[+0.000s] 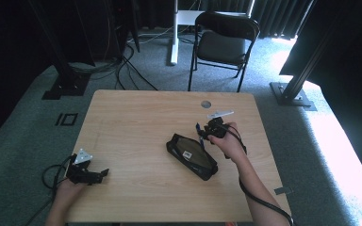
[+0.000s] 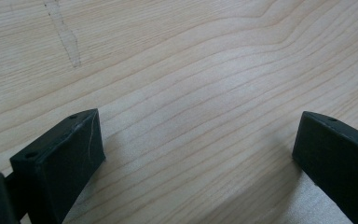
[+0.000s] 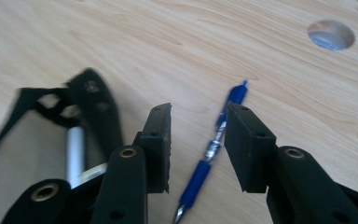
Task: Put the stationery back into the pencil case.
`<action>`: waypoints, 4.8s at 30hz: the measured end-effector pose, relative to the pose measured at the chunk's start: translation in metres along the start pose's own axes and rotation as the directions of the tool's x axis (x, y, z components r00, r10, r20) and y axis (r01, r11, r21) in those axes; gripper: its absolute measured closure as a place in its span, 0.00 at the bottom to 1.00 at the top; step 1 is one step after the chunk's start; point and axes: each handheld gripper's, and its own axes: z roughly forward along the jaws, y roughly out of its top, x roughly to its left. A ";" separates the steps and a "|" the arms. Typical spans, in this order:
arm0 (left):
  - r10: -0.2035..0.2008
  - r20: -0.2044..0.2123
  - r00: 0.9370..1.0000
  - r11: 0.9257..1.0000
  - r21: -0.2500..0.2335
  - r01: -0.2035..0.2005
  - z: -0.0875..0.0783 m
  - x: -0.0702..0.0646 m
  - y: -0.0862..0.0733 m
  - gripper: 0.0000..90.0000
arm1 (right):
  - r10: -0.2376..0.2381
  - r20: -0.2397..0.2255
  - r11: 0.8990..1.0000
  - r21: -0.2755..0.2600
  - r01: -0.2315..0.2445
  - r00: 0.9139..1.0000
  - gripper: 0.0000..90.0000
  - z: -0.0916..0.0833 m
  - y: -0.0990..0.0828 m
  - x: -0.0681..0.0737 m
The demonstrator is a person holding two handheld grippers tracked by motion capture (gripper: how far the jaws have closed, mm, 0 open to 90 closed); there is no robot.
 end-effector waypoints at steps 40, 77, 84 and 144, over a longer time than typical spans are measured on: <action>0.000 0.000 1.000 1.000 0.000 0.000 0.000 0.000 0.000 0.02 | 0.109 0.141 0.983 0.133 -0.128 0.984 0.88 0.066 -0.017 -0.020; 0.000 0.000 1.000 1.000 0.000 0.000 0.000 0.000 0.000 0.02 | 0.099 -0.001 0.995 -0.011 -0.099 0.995 0.88 -0.021 0.001 -0.016; 0.000 0.000 1.000 1.000 0.000 0.000 0.000 0.000 0.000 0.02 | 0.056 -0.052 0.997 -0.056 -0.058 0.997 0.88 -0.033 0.008 0.001; 0.000 0.000 1.000 1.000 0.000 0.000 0.000 0.000 0.000 0.02 | -0.164 -0.178 0.955 0.217 0.202 0.970 0.88 0.014 -0.016 0.078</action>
